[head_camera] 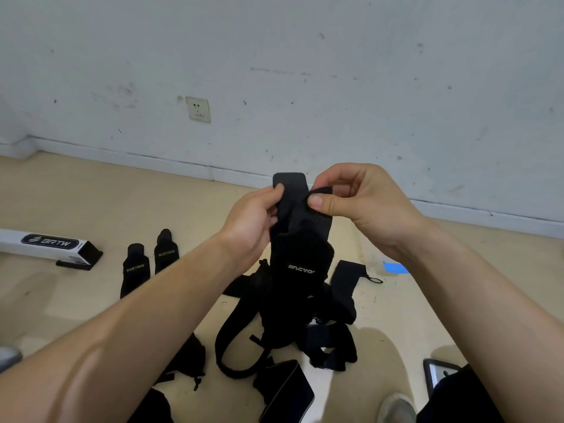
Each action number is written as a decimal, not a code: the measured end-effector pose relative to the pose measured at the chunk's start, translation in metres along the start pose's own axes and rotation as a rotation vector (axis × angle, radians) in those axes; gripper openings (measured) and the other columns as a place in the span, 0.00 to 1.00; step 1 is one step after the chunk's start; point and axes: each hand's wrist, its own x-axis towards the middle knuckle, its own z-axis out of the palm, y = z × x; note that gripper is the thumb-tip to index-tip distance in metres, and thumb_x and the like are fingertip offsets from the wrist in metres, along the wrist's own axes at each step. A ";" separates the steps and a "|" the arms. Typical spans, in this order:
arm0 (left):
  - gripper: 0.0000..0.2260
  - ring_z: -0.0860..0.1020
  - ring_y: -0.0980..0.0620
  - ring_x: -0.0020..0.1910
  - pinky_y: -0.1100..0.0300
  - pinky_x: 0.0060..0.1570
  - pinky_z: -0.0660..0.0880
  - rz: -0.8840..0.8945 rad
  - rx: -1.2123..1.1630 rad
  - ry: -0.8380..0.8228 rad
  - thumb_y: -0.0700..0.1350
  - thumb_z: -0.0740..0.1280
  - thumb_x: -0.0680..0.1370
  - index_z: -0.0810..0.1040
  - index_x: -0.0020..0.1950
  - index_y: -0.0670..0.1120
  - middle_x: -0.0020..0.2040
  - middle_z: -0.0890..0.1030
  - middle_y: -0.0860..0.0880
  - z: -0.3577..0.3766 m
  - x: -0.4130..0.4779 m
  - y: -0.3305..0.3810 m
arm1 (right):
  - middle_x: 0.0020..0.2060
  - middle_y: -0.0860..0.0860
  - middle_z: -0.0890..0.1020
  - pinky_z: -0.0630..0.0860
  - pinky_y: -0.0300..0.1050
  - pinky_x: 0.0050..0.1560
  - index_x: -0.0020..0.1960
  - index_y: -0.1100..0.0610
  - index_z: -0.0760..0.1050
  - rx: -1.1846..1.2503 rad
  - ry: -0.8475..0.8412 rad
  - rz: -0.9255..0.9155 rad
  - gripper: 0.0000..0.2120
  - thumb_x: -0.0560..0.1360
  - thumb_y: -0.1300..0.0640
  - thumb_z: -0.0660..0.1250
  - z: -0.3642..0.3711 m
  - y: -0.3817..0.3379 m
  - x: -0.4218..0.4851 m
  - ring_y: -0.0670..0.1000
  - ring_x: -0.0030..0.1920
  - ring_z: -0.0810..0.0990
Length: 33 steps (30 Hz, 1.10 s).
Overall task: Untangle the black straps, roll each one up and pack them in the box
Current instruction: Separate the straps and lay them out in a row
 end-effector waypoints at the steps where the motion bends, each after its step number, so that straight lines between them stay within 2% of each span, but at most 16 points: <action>1: 0.14 0.84 0.49 0.50 0.55 0.54 0.79 -0.020 0.003 -0.028 0.45 0.58 0.87 0.82 0.61 0.41 0.50 0.87 0.45 0.002 -0.001 -0.002 | 0.32 0.47 0.84 0.78 0.35 0.44 0.42 0.56 0.80 -0.004 0.006 -0.001 0.08 0.73 0.69 0.74 0.000 0.001 0.001 0.45 0.36 0.83; 3: 0.17 0.83 0.42 0.57 0.49 0.60 0.79 -0.044 0.036 -0.090 0.47 0.59 0.86 0.81 0.66 0.39 0.58 0.85 0.39 0.005 -0.002 -0.006 | 0.34 0.49 0.85 0.79 0.38 0.44 0.42 0.56 0.81 -0.037 0.032 -0.007 0.08 0.73 0.68 0.74 0.000 0.004 0.004 0.47 0.37 0.83; 4: 0.17 0.82 0.42 0.58 0.49 0.61 0.79 -0.046 0.049 -0.112 0.47 0.59 0.86 0.80 0.67 0.39 0.59 0.84 0.38 0.006 -0.003 -0.007 | 0.34 0.50 0.85 0.79 0.40 0.44 0.42 0.55 0.81 -0.053 0.049 -0.010 0.08 0.73 0.67 0.75 -0.001 0.004 0.005 0.48 0.37 0.83; 8: 0.17 0.82 0.49 0.51 0.56 0.53 0.79 -0.038 0.052 -0.135 0.46 0.59 0.86 0.81 0.66 0.38 0.52 0.84 0.43 0.008 -0.005 -0.006 | 0.34 0.51 0.84 0.78 0.40 0.40 0.41 0.55 0.81 -0.089 0.080 -0.008 0.09 0.72 0.67 0.76 -0.002 0.008 0.009 0.48 0.36 0.81; 12: 0.16 0.83 0.46 0.55 0.51 0.59 0.78 -0.018 0.065 -0.175 0.44 0.59 0.85 0.81 0.66 0.38 0.55 0.86 0.40 0.010 -0.005 -0.006 | 0.30 0.46 0.83 0.75 0.34 0.33 0.41 0.56 0.80 -0.081 0.105 -0.001 0.09 0.72 0.69 0.75 0.003 0.009 0.009 0.44 0.30 0.80; 15: 0.16 0.84 0.50 0.53 0.58 0.50 0.80 0.006 0.102 -0.210 0.45 0.58 0.85 0.82 0.64 0.41 0.56 0.86 0.42 0.010 -0.007 -0.005 | 0.28 0.44 0.82 0.75 0.36 0.31 0.41 0.56 0.80 -0.108 0.134 -0.015 0.09 0.73 0.68 0.75 0.001 0.008 0.011 0.44 0.27 0.77; 17: 0.16 0.85 0.49 0.55 0.59 0.49 0.80 0.009 0.105 -0.220 0.45 0.58 0.86 0.82 0.63 0.41 0.57 0.86 0.41 0.009 -0.007 -0.006 | 0.29 0.45 0.82 0.75 0.38 0.31 0.41 0.56 0.80 -0.124 0.151 -0.020 0.08 0.73 0.67 0.75 0.001 0.009 0.012 0.46 0.28 0.77; 22: 0.16 0.85 0.48 0.54 0.61 0.46 0.79 -0.005 0.087 -0.189 0.44 0.58 0.86 0.82 0.65 0.40 0.56 0.86 0.40 0.008 -0.006 -0.008 | 0.26 0.42 0.80 0.72 0.33 0.29 0.40 0.55 0.80 -0.136 0.151 -0.008 0.10 0.72 0.68 0.76 0.005 0.015 0.013 0.41 0.25 0.74; 28: 0.17 0.84 0.46 0.54 0.58 0.49 0.80 -0.032 0.048 -0.190 0.43 0.54 0.86 0.80 0.66 0.40 0.58 0.85 0.39 0.009 -0.006 -0.008 | 0.35 0.47 0.81 0.72 0.35 0.29 0.39 0.53 0.80 -0.189 0.191 -0.027 0.11 0.72 0.66 0.76 0.006 0.020 0.016 0.43 0.25 0.72; 31: 0.18 0.85 0.48 0.51 0.57 0.49 0.79 -0.066 0.030 -0.221 0.50 0.55 0.86 0.82 0.61 0.45 0.52 0.87 0.43 0.009 -0.006 -0.007 | 0.38 0.50 0.82 0.72 0.36 0.29 0.41 0.53 0.80 -0.209 0.209 -0.031 0.09 0.73 0.65 0.76 0.004 0.023 0.018 0.44 0.26 0.72; 33: 0.14 0.85 0.50 0.50 0.58 0.51 0.80 0.001 0.117 -0.261 0.48 0.59 0.86 0.83 0.57 0.45 0.50 0.87 0.46 0.008 -0.007 -0.009 | 0.39 0.50 0.83 0.73 0.37 0.30 0.41 0.52 0.80 -0.242 0.226 -0.021 0.08 0.73 0.63 0.76 0.003 0.027 0.019 0.46 0.28 0.73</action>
